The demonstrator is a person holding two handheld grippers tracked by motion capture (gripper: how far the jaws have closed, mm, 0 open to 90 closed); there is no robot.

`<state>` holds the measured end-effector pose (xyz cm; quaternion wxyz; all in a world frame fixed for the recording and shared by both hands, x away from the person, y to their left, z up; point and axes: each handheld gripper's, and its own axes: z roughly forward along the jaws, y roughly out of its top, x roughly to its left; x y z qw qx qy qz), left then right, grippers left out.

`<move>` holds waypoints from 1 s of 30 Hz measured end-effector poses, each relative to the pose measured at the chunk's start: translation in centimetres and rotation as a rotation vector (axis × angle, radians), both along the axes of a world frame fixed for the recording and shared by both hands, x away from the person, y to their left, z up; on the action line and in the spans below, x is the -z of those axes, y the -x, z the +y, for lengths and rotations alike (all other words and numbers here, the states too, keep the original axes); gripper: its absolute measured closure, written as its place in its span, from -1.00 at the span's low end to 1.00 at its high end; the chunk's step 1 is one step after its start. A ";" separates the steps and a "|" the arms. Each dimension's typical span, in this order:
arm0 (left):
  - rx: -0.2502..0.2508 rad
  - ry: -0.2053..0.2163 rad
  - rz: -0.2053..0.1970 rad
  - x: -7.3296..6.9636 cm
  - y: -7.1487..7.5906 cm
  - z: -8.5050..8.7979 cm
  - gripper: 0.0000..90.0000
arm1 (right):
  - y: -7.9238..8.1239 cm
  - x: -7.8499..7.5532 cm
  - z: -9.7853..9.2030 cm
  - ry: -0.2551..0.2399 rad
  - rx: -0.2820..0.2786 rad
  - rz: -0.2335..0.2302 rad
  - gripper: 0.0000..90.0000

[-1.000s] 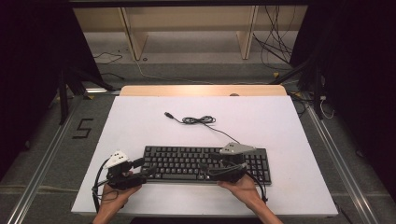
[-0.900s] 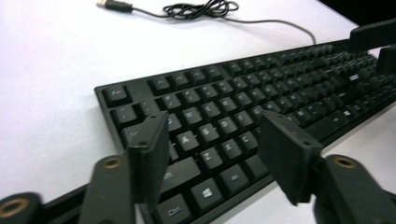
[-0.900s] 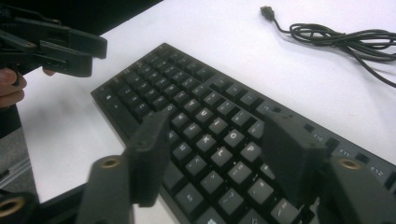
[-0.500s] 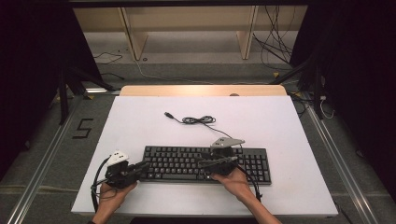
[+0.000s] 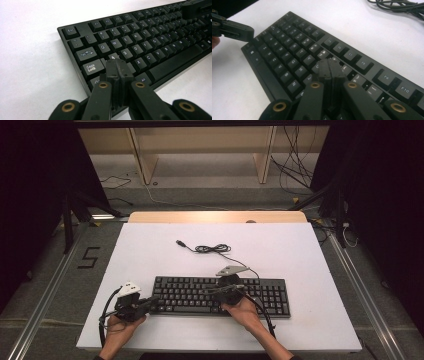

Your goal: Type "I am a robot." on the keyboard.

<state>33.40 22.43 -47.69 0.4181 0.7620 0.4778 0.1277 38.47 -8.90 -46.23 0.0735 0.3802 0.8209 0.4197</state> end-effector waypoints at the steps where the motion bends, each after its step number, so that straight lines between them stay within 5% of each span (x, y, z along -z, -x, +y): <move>1: 0.001 -0.001 0.001 0.0 0.0 0.0 0.98 | -0.1 0.1 0.1 0.005 0.001 0.000 1.00; 30: -0.003 -0.013 0.042 0.5 -0.6 0.2 0.98 | -0.9 1.2 1.6 0.049 0.007 0.035 1.00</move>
